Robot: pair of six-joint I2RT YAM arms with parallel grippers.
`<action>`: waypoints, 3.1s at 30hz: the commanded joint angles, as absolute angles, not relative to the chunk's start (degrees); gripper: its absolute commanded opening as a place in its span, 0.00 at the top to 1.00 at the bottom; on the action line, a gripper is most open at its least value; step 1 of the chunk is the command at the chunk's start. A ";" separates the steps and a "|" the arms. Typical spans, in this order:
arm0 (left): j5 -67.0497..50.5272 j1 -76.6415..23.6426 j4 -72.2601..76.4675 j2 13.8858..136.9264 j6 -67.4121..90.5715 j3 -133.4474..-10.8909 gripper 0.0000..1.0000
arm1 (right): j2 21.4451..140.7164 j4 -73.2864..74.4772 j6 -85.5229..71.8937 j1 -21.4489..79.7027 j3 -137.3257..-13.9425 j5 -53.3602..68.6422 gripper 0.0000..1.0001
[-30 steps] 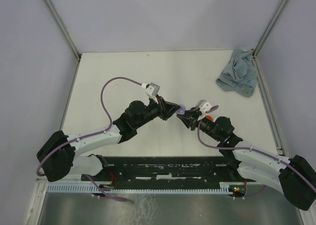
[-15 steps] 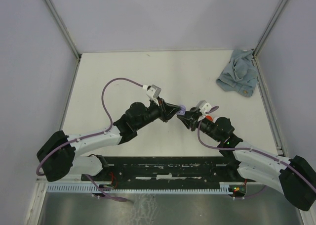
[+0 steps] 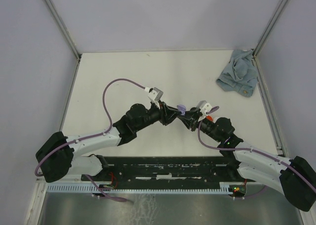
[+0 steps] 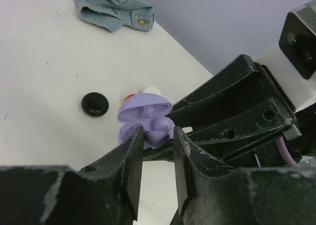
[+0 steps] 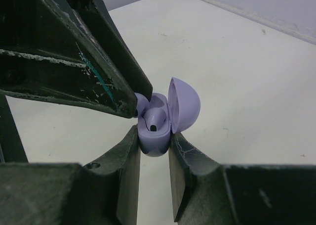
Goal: Insert the wireless bluetooth earbuds into the charging case
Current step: Place the earbud in the charging case, then adjust the earbud with the charging case, then close the charging case.
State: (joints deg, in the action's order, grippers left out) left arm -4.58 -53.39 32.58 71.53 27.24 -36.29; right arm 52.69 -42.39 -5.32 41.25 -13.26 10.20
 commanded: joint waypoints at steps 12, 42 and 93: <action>1.10 -53.90 25.43 67.64 24.54 -39.11 0.52 | 51.94 -45.78 -5.84 41.14 -13.67 9.40 0.96; -28.67 -36.49 24.06 63.99 34.63 -39.87 0.35 | 55.52 -44.30 -5.56 41.15 -16.52 16.86 0.96; -47.16 -31.63 29.74 70.73 40.66 -43.99 0.39 | 63.77 -37.45 -11.75 39.85 -23.21 23.76 0.95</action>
State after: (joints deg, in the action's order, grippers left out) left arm -50.02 -33.74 34.74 75.92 42.15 -43.94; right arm 63.77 -40.56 -9.54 40.32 -19.27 24.77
